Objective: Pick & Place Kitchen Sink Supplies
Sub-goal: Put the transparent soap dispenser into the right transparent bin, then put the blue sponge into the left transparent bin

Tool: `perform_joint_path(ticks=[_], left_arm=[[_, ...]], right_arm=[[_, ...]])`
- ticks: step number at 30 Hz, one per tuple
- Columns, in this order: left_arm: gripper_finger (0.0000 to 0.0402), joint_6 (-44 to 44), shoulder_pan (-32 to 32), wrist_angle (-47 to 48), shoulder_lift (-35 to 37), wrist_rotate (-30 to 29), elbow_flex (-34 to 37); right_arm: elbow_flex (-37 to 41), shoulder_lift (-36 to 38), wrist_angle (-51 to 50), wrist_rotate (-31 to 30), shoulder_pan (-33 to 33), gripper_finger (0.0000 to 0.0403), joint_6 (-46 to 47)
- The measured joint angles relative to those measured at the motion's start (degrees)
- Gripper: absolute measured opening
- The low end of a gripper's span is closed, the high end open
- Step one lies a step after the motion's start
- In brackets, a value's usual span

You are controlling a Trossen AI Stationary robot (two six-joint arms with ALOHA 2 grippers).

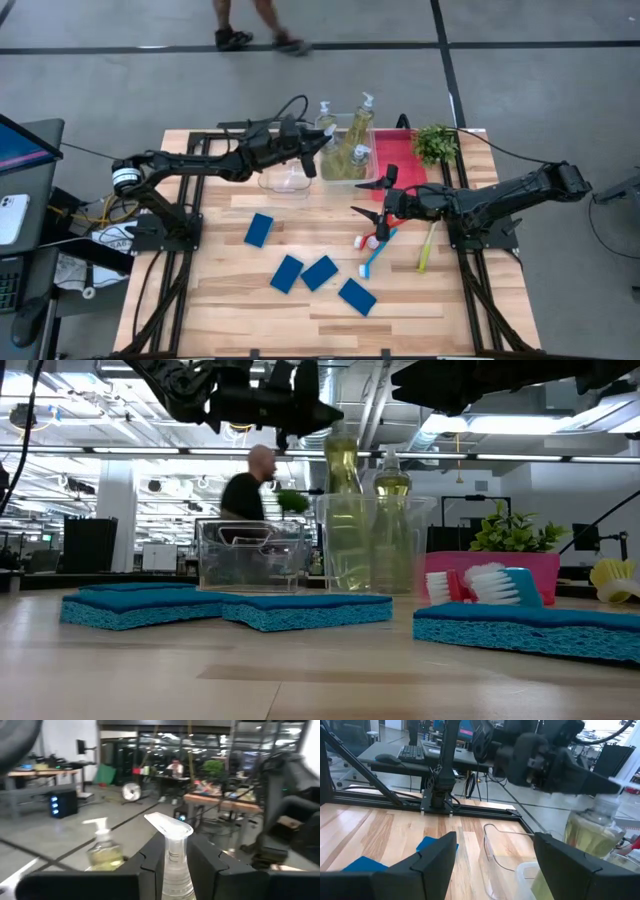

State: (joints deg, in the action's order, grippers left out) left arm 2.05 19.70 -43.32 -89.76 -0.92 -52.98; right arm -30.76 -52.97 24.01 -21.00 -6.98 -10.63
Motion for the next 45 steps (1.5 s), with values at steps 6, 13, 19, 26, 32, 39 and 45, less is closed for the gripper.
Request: perform_joint_path(ticks=[6,13,19,26,32,39,45], left_arm=[[0.0087,0.5,0.3,0.0,0.0,-1.0,0.9],[0.0113,1.6,0.3,1.4,0.0,-0.8,1.1],[0.015,1.2,0.3,3.8,0.5,-0.8,1.1],[0.0168,-2.4,0.3,9.0,4.9,-0.8,1.1],[0.0163,-3.4,0.2,14.7,12.2,-0.8,1.1],[0.0163,-3.4,-0.3,25.5,20.8,2.3,1.1],[0.0162,-3.1,-2.6,32.9,25.4,5.9,3.9]], right_arm=[[0.0,0.0,0.0,0.0,0.0,0.026,0.0],[0.0,0.0,0.0,0.0,0.0,0.026,0.0],[0.0,0.0,0.0,0.0,0.0,0.026,0.0],[0.0,0.0,0.0,0.0,0.0,0.026,0.0],[0.0,0.0,0.0,0.0,0.0,0.026,0.0],[0.0,0.0,0.0,0.0,0.0,0.026,0.1],[0.0,0.0,0.0,0.0,0.0,0.026,0.1]])
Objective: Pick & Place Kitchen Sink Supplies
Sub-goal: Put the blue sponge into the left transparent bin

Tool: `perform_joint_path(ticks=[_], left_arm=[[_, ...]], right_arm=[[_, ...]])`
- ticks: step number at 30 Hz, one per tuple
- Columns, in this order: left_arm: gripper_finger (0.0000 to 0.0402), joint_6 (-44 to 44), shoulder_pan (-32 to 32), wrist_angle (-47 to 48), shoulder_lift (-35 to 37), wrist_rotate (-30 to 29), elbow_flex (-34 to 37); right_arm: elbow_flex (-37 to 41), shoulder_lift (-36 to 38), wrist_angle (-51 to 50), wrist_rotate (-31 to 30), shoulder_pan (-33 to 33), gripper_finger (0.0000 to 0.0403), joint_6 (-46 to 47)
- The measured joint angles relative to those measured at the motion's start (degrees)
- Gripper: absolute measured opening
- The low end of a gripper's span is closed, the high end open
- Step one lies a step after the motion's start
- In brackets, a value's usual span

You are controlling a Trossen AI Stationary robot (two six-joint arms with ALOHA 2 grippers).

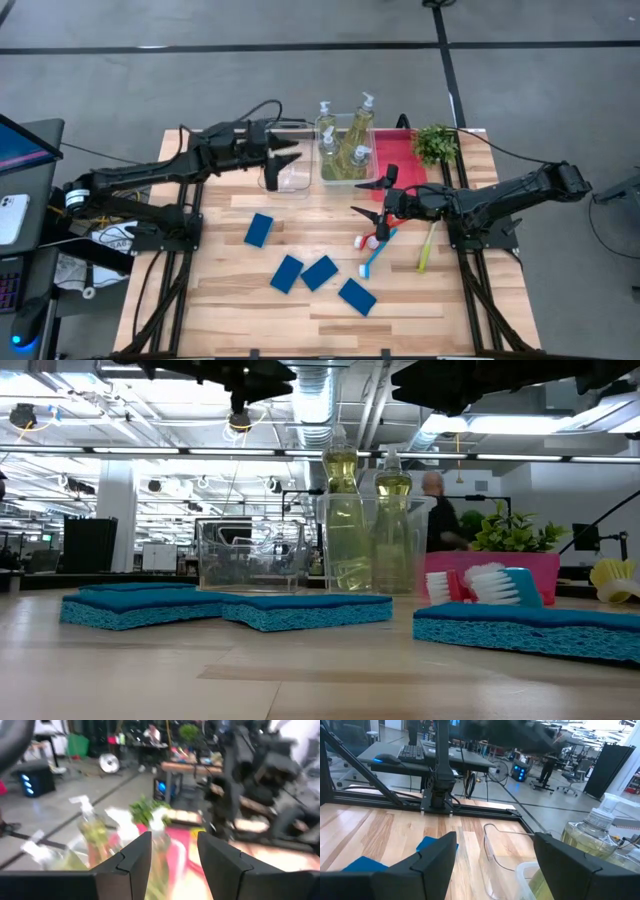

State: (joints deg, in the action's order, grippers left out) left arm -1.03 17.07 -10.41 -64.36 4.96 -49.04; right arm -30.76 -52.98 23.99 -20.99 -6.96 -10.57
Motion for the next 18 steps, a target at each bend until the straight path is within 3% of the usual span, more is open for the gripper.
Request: perform_joint_path(ticks=[18], left_arm=[[0.0164,5.3,-6.7,0.4,15.7,0.1,26.1]], right_arm=[[0.0,0.0,-0.4,0.0,0.0,0.026,0.1]])
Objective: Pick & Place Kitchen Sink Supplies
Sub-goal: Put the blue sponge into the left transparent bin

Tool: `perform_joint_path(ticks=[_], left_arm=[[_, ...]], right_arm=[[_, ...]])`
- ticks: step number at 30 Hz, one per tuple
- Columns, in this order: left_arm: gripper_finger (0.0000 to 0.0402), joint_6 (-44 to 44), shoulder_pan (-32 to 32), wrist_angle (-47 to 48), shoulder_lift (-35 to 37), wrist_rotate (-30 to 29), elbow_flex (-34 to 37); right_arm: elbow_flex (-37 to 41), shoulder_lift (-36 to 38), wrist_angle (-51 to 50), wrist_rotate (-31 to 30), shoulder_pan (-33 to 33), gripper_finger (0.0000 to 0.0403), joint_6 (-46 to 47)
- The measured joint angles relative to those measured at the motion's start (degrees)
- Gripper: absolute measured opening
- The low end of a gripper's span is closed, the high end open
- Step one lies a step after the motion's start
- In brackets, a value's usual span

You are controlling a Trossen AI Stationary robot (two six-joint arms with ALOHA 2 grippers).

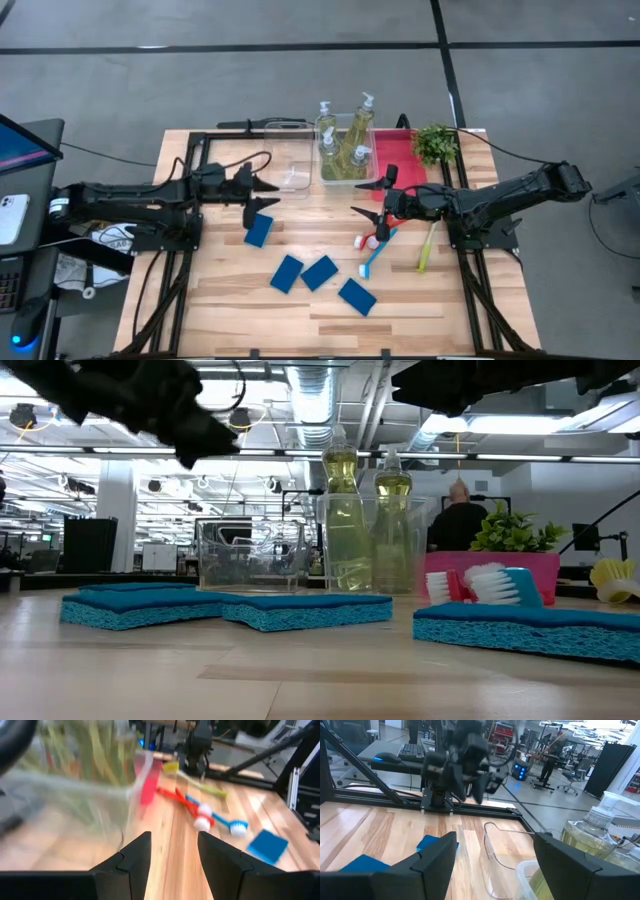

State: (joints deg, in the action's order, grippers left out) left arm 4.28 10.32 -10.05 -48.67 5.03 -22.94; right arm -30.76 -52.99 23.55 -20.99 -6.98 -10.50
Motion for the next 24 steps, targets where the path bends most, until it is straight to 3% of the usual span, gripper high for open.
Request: perform_joint_path(ticks=[5,12,24], left_arm=[[0.0164,0.8,-1.5,0.2,2.2,0.6,5.5],[0.0164,1.1,-4.4,1.3,2.1,8.4,11.3],[0.0153,2.0,-14.2,1.4,2.1,8.1,20.2]], right_arm=[[0.0,0.0,0.0,0.0,0.0,0.026,0.0],[0.0,0.0,0.0,0.0,0.0,0.026,0.0],[0.0,0.0,0.1,0.0,0.0,0.026,0.0]])
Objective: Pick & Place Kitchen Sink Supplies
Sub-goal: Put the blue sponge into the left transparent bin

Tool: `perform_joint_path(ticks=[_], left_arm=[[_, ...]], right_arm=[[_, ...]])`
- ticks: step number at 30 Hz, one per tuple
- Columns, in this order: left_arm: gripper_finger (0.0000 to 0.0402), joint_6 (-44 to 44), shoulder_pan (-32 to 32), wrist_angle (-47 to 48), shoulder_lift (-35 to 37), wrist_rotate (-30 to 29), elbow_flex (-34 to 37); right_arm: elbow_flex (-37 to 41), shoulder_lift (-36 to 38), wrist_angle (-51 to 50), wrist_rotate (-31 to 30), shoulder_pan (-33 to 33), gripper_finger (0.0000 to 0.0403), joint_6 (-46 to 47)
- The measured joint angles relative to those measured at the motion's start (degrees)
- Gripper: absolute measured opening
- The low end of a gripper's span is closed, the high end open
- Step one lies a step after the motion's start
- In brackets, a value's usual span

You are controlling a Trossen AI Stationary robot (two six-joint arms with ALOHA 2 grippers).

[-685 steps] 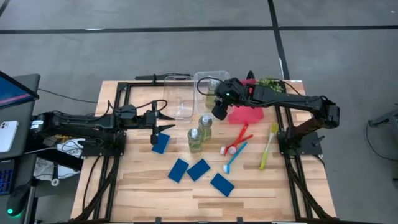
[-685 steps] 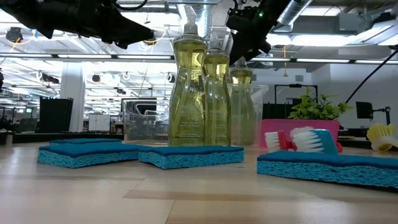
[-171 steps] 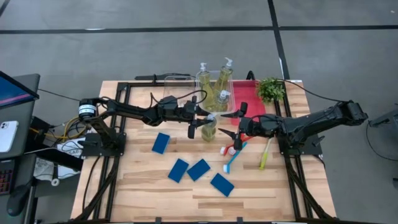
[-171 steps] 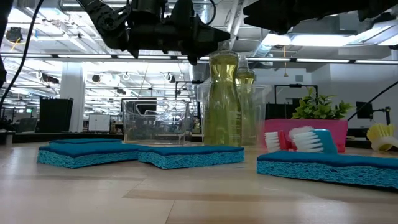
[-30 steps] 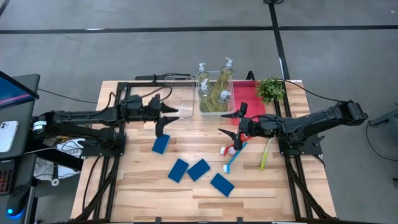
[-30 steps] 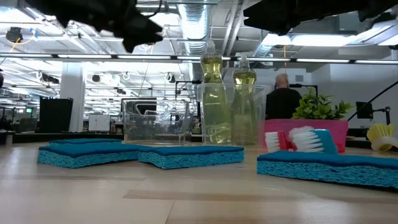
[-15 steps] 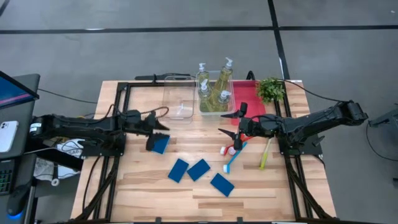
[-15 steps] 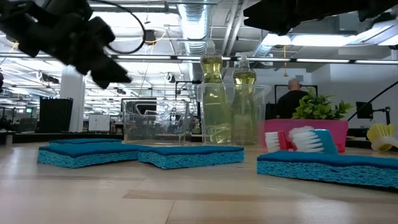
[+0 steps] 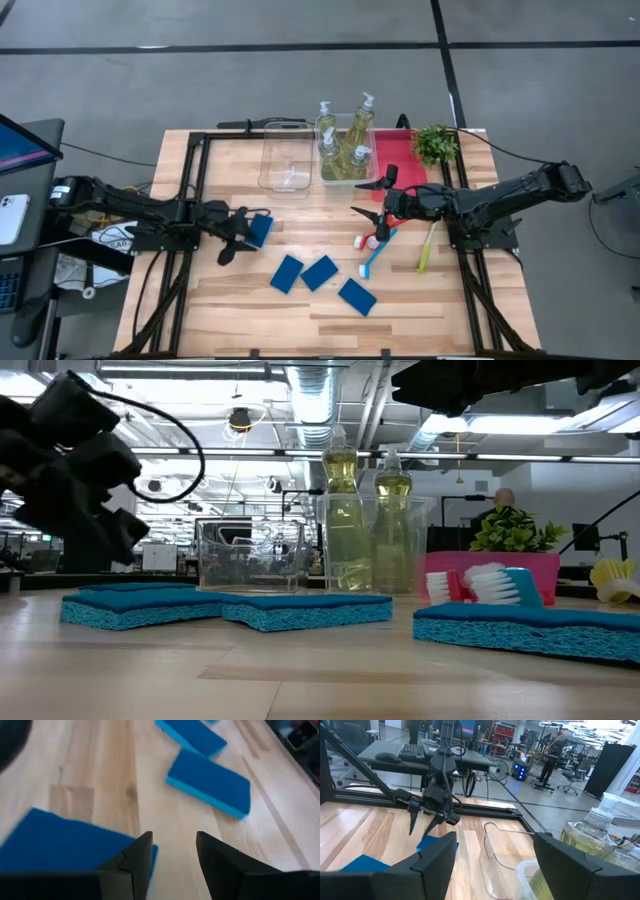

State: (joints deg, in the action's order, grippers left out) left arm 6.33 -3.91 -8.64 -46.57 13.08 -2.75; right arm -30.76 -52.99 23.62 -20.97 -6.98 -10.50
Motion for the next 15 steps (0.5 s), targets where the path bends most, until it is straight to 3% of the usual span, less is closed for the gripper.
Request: perform_joint_path(ticks=[8,15], left_arm=[[0.0145,0.0,-1.8,0.1,0.0,-10.5,2.5],[0.0144,2.9,-1.8,-0.5,-2.6,-11.6,2.4]], right_arm=[[0.0,0.0,0.1,0.0,0.0,0.026,0.0],[0.0,0.0,0.1,0.0,0.0,0.026,0.0]])
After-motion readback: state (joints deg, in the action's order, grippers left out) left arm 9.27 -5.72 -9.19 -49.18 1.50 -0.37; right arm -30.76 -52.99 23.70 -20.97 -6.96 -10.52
